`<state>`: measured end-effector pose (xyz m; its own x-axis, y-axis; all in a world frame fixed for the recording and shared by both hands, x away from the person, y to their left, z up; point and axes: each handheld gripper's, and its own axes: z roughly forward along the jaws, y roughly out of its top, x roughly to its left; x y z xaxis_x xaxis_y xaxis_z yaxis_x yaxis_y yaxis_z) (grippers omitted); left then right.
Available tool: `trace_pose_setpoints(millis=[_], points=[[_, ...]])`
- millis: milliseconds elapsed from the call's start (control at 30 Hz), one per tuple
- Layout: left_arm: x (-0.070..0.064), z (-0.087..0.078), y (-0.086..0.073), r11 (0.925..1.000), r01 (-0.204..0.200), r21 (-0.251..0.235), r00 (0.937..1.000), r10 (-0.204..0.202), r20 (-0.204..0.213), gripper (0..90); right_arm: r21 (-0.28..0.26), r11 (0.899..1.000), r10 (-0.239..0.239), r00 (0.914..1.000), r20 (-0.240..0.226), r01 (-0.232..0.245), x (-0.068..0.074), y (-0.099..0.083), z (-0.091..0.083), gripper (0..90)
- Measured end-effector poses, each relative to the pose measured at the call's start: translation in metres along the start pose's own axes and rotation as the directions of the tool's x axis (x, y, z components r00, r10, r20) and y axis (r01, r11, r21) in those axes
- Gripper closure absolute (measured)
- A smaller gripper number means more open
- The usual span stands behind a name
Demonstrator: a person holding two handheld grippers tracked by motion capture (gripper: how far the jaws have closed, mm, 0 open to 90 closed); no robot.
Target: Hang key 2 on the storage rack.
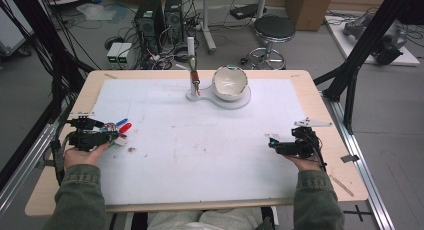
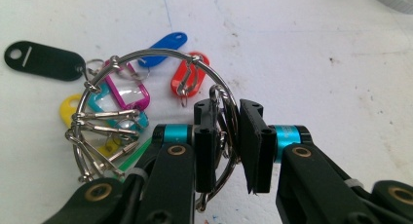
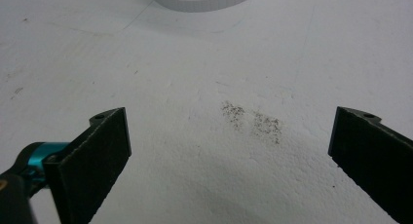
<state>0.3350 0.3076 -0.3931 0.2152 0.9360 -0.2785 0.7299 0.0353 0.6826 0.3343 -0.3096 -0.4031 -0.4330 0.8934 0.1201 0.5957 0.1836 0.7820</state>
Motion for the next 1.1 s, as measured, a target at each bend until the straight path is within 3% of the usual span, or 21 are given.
trace_pose_setpoints(millis=[167, 333, 633, 1100], points=[[-0.003, -0.007, 0.004, 0.9998, -0.017, -0.008, 0.9998, 0.017, -0.006, 77.1, -0.004, 1.0, 0.002, 1.0, -0.001, -0.002, -0.002, 0.0, -0.001, 0.8], [-0.001, -0.014, 0.011, 0.9997, 0.003, -0.025, 0.9994, -0.002, 0.034, 77.0, -0.002, 1.0, 0.0, 1.0, -0.007, 0.0, -0.001, 0.0, -0.001, 0.7], [-0.008, -0.022, 0.026, 0.9989, -0.002, -0.047, 0.9989, 0.004, 0.046, 77.0, -0.003, 1.0, 0.002, 1.0, -0.008, -0.002, -0.002, 0.0, -0.001, 0.7], [-0.025, -0.033, 0.058, 0.9954, -0.056, -0.077, 0.9973, 0.059, 0.044, 77.0, -0.005, 1.0, 0.007, 0.9999, -0.011, -0.007, -0.002, 0.0, -0.001, 0.8]])
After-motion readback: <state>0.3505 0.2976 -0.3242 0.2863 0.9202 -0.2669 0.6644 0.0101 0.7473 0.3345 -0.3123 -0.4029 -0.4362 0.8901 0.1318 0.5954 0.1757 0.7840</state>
